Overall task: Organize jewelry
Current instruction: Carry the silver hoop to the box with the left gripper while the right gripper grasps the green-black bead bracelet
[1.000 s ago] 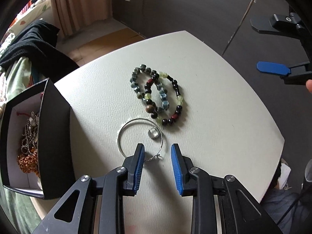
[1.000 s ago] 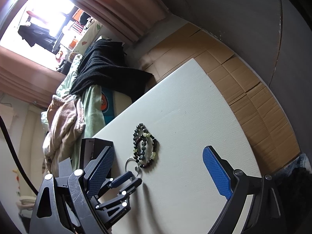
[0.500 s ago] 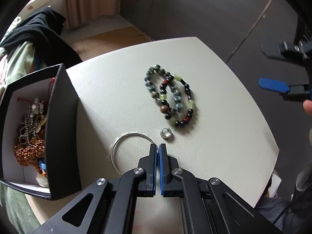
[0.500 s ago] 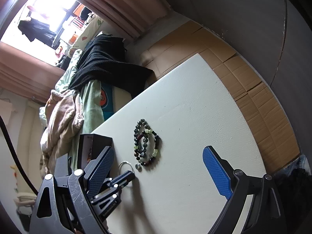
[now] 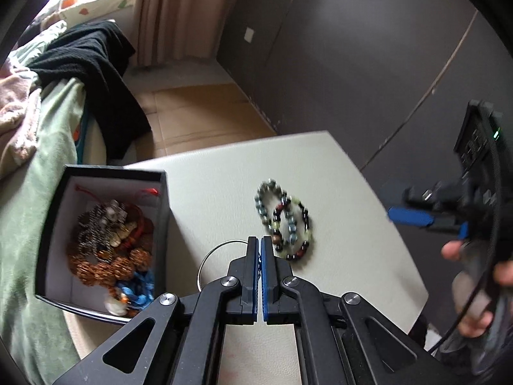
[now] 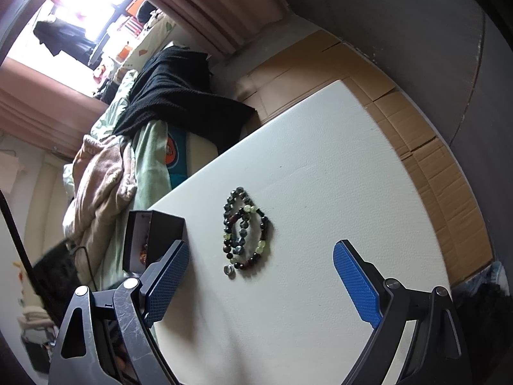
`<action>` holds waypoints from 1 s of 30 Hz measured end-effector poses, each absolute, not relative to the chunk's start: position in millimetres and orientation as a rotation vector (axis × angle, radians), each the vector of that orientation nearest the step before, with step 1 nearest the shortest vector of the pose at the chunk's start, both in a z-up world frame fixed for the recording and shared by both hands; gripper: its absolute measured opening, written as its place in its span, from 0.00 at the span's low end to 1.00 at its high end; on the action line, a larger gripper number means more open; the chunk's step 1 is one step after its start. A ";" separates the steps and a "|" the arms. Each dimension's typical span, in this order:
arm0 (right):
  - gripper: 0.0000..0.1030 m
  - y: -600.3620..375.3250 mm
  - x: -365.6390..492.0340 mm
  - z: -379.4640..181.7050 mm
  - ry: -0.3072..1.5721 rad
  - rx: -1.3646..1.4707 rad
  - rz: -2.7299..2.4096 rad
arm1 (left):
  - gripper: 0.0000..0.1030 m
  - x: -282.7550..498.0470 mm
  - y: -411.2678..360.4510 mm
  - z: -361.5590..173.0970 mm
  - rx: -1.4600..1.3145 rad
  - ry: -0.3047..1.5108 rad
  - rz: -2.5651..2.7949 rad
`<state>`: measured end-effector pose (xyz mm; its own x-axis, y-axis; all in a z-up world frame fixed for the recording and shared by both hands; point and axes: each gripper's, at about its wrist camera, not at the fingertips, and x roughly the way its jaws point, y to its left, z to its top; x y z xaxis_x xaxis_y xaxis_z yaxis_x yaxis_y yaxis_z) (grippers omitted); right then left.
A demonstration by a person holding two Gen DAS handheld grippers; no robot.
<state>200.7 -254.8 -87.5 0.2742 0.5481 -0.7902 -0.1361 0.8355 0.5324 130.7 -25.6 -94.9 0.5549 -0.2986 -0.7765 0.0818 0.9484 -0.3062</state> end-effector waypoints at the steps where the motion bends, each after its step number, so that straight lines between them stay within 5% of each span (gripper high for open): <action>1: 0.90 -252.2 200.3 -88.3 1.212 0.392 0.479 | 0.00 129.3 -22.4 -91.0 -0.256 0.945 -0.224; 4: 0.86 -241.5 201.9 -92.1 1.215 0.374 0.488 | 0.00 124.0 -12.4 -78.3 -0.275 0.901 -0.206; 14: 0.43 -205.3 208.0 -114.0 1.259 0.358 0.532 | 0.00 113.6 23.5 -54.4 -0.352 0.812 -0.155; 28: 0.31 -158.0 216.4 -142.5 1.312 0.308 0.495 | 0.00 110.5 62.1 -62.7 -0.410 0.814 -0.077; 30: 0.21 -158.5 217.8 -143.8 1.303 0.311 0.476 | 0.00 110.9 65.7 -65.1 -0.418 0.818 -0.072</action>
